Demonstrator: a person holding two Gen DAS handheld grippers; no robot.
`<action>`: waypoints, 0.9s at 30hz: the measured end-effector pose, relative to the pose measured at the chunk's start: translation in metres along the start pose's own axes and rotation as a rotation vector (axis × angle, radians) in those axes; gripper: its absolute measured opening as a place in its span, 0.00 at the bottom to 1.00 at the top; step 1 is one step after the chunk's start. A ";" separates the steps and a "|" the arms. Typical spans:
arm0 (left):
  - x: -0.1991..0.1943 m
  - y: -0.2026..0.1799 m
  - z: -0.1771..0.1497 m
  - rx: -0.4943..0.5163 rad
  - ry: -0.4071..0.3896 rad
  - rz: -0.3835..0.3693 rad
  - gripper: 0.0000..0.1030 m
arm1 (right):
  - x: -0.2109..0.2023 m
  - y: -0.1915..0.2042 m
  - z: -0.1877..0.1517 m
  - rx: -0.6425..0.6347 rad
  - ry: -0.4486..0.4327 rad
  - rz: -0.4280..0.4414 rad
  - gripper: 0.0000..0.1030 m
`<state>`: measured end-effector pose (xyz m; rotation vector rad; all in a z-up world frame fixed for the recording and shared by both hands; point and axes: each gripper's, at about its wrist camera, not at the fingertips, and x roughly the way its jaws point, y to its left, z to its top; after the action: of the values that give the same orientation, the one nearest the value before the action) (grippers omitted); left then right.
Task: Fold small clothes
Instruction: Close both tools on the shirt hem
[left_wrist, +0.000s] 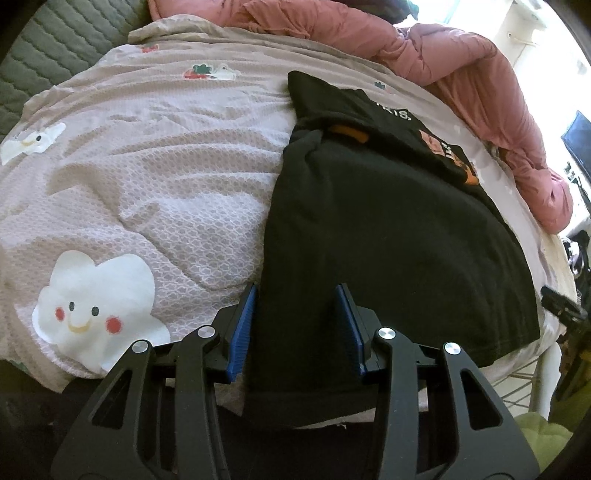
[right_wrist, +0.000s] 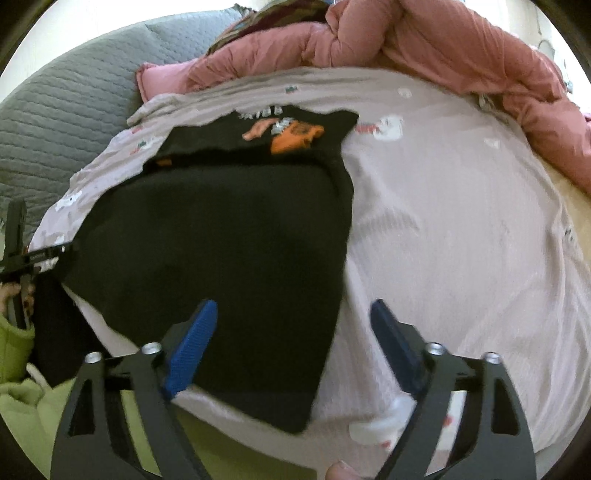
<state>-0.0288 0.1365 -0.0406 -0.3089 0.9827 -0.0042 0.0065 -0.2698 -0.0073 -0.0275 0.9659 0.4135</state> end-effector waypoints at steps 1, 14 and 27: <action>0.000 0.000 0.000 -0.001 0.001 -0.001 0.34 | 0.001 -0.002 -0.004 0.005 0.012 0.005 0.63; 0.004 0.001 0.001 -0.001 0.015 0.002 0.34 | 0.016 -0.010 -0.016 0.041 0.061 0.065 0.40; 0.007 0.001 0.003 -0.008 0.031 0.008 0.33 | 0.019 -0.011 -0.009 0.026 -0.002 0.132 0.11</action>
<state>-0.0228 0.1372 -0.0453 -0.3132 1.0152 0.0021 0.0128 -0.2756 -0.0289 0.0603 0.9742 0.5219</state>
